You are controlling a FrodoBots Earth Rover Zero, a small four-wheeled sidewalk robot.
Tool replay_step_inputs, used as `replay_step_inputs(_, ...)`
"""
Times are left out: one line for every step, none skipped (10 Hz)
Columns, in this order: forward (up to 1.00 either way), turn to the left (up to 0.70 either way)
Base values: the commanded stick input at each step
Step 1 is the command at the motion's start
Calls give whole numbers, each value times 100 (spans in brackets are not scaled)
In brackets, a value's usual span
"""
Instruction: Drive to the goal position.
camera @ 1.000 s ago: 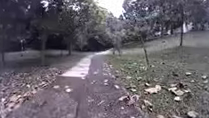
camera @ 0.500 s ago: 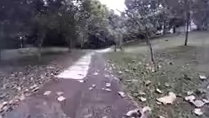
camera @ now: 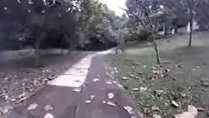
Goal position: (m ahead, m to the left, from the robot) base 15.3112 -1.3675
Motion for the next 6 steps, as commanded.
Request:
replay_step_inputs(85, 0)
replay_step_inputs(85, 0)
replay_step_inputs(85, 0)
replay_step_inputs(85, 0)
replay_step_inputs(85, 0)
replay_step_inputs(85, 0)
